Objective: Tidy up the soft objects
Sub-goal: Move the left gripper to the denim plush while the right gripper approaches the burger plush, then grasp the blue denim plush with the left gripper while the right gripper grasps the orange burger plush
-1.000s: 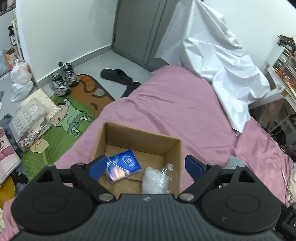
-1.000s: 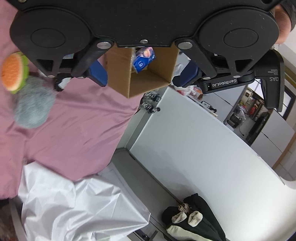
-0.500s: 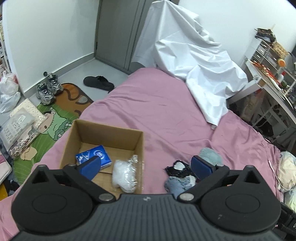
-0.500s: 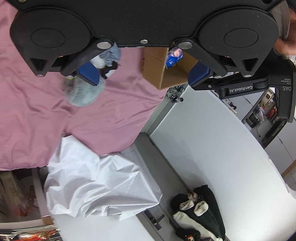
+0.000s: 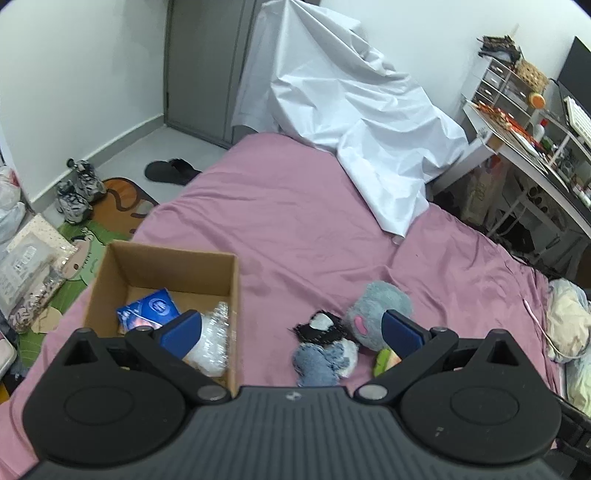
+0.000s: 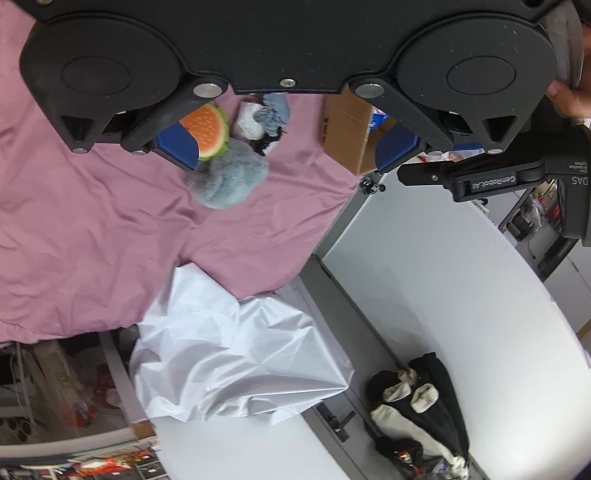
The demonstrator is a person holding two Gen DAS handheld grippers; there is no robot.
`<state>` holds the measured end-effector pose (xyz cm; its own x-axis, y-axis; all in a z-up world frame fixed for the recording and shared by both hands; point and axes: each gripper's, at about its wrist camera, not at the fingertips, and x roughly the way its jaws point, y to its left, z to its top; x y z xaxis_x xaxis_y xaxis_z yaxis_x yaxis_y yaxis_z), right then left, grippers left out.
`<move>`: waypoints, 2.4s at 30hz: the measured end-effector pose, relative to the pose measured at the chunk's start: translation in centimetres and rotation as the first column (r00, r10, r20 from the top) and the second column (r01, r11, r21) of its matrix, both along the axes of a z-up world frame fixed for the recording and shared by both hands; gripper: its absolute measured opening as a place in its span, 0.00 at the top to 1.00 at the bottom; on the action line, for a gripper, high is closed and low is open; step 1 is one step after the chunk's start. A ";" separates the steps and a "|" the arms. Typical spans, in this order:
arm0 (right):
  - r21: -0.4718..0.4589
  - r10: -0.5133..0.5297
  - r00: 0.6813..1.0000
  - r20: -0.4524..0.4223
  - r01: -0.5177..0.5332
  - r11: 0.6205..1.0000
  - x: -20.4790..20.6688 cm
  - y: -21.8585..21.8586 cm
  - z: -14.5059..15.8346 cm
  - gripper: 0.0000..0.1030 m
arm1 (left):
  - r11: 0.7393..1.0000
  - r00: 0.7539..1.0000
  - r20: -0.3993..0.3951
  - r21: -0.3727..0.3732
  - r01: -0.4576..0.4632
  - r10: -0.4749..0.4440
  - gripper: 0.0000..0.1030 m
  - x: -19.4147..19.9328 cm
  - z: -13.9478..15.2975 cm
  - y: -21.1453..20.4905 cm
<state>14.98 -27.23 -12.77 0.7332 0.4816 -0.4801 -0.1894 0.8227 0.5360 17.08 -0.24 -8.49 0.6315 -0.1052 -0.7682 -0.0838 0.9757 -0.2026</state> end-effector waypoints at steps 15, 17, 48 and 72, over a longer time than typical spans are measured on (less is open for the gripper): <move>-0.007 0.000 0.998 -0.058 0.000 1.000 1.0 -1.4 -3.0 0.01 | 0.997 0.991 -0.133 0.067 0.042 -0.032 0.00 1.0 -2.8 -3.5; -0.027 -0.003 0.998 -0.057 0.001 1.000 1.1 -1.4 -3.3 0.01 | 0.996 0.989 -0.146 0.075 0.048 -0.036 0.00 1.3 -3.4 -3.9; -0.130 0.128 0.976 -0.175 -0.151 0.980 6.2 -0.1 -10.9 0.25 | 0.995 0.940 -0.337 0.065 0.082 -0.055 0.37 5.7 -13.7 -6.0; -0.182 0.156 0.978 -0.140 -0.180 0.967 6.7 1.6 -11.3 0.60 | 0.998 0.958 -0.277 -0.011 0.068 -0.069 0.76 5.0 -12.6 -4.7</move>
<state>21.68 -25.66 -24.07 0.5788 0.4819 -0.6578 -0.2759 0.8749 0.3981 22.11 -4.95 -21.10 0.3852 -0.1423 -0.9118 -0.0697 0.9807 -0.1825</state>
